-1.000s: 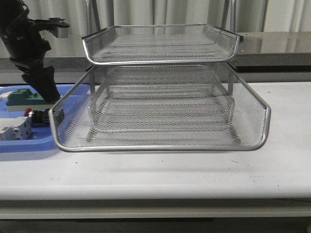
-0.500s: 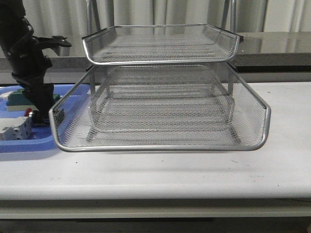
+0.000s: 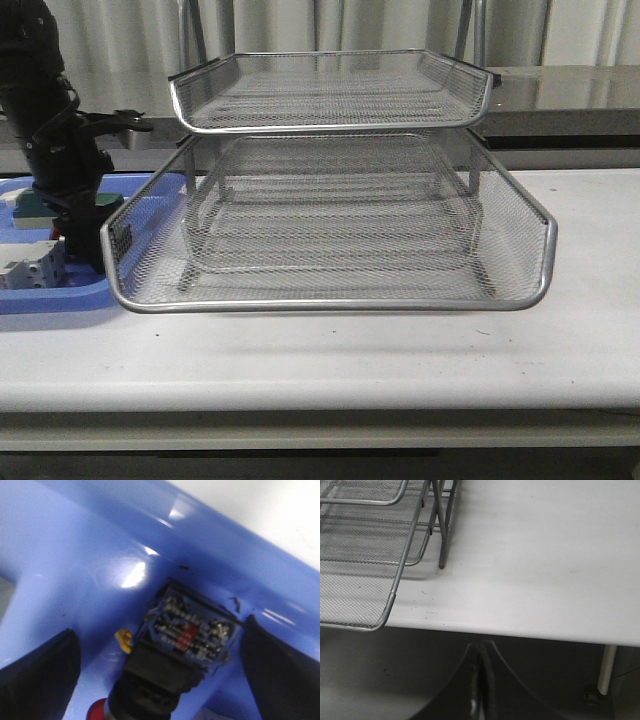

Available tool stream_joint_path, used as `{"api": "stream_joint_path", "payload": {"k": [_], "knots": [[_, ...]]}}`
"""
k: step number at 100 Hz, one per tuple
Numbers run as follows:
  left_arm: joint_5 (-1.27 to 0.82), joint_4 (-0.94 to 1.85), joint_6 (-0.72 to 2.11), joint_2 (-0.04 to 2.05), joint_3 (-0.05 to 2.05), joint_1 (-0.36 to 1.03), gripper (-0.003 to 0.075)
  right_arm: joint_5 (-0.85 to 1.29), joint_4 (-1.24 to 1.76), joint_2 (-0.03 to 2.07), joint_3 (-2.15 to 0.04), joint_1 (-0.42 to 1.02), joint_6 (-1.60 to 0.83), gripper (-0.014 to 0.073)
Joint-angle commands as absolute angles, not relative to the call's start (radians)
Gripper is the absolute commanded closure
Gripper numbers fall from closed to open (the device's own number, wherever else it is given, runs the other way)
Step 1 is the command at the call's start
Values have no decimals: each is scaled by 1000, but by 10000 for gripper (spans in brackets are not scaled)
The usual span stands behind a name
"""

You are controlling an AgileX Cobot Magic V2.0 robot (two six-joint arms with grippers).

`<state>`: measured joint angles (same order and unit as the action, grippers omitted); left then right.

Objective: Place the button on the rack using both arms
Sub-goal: 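Lower the left gripper onto the red push button in the tray, then grasp the red push button and lift it with the left gripper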

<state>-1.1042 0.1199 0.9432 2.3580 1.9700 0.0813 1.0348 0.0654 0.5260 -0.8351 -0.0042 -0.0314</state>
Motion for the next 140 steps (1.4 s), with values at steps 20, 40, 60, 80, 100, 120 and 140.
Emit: {"api": "stream_joint_path", "payload": {"k": [20, 40, 60, 80, 100, 120, 140], "knots": [[-1094, 158, 942, 2294, 2001, 86, 155, 978, 64, 532, -869, -8, -34, 663], [-1091, 158, 942, 2294, 2001, 86, 388, 978, 64, 532, -869, -8, -34, 663], [-1109, 160, 942, 2294, 2028, 86, 605, 978, 64, 532, -869, -8, -34, 663], [-1247, 160, 938, 2294, 2135, 86, 722, 978, 64, 532, -869, -8, -34, 663], [-1282, 153, 843, 2267, 2211, 86, 732, 979, 64, 532, -869, -8, -34, 663], [-1282, 73, 756, 2198, 2205, 86, 731, 979, 64, 532, -869, -8, -34, 663], [-1282, 78, 746, 2086, 2118, 88, 731, 979, 64, 532, -869, -8, -34, 663]]}}
